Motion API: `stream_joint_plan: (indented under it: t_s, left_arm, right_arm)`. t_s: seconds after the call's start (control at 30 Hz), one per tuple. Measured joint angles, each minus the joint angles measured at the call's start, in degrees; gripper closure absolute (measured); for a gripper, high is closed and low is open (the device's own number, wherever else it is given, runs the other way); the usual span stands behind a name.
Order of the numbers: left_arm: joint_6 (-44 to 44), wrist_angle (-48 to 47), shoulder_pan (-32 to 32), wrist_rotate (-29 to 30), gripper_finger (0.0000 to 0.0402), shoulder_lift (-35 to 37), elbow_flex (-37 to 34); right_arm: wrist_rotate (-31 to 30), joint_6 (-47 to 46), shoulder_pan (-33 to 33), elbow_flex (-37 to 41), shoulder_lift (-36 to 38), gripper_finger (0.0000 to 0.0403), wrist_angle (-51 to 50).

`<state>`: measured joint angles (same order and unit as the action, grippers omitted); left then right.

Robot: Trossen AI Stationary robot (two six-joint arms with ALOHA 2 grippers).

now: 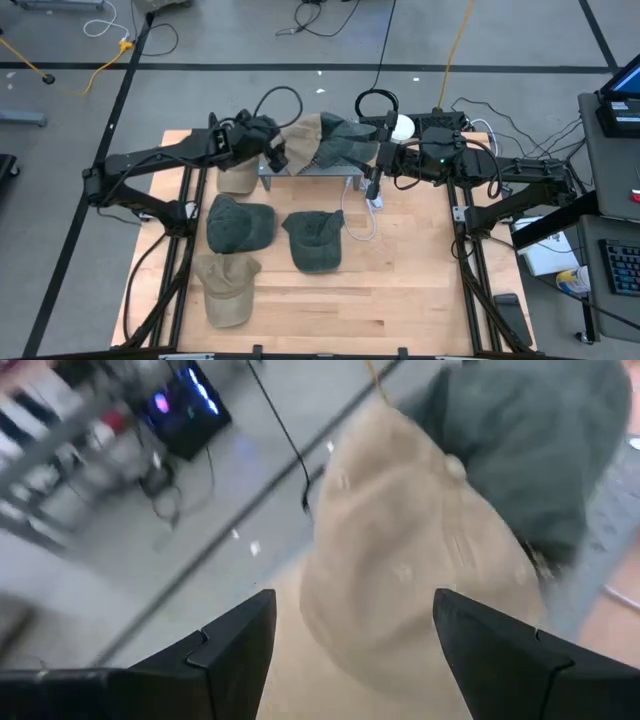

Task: Pick & Place hat
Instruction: Stack the right gray cap on the gray cap on the shelf

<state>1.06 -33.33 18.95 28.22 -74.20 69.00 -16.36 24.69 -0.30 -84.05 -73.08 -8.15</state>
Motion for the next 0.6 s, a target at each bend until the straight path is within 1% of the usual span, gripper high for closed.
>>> stream_joint_plan:
  t_s: [0.1, 0.17, 0.3, 0.4, 0.5, 0.6]
  left_arm:
    - [4.7, -4.8, -1.5, -2.8, 0.0128, 1.8, 0.0]
    - [7.9, -7.9, -2.6, -6.2, 0.0128, 2.7, 0.0]
    - [13.6, -12.5, -4.9, -17.5, 0.0128, 4.6, 0.0]
    - [18.3, -14.7, -6.9, -26.2, 0.0128, 5.7, 0.0]
    - [22.5, -16.3, -9.3, -32.6, 0.0128, 6.5, 0.0]
    - [25.9, -18.3, -12.0, -37.6, 0.0128, 7.2, 0.0]
  right_arm:
    - [0.0, -3.3, 0.0, 0.0, 0.0, 0.0232, -0.3]
    - [0.0, -7.7, 0.0, 0.0, 0.0, 0.0232, -1.2]
    - [0.2, -14.6, 0.2, 0.0, -0.8, 0.0232, -6.1]
    - [0.1, -16.7, 1.3, 0.0, -1.6, 0.0232, -9.9]
    - [0.1, -16.7, 3.5, 0.0, -2.7, 0.0232, -13.6]
    - [0.0, -16.4, 5.9, 0.0, -4.8, 0.0232, -14.6]
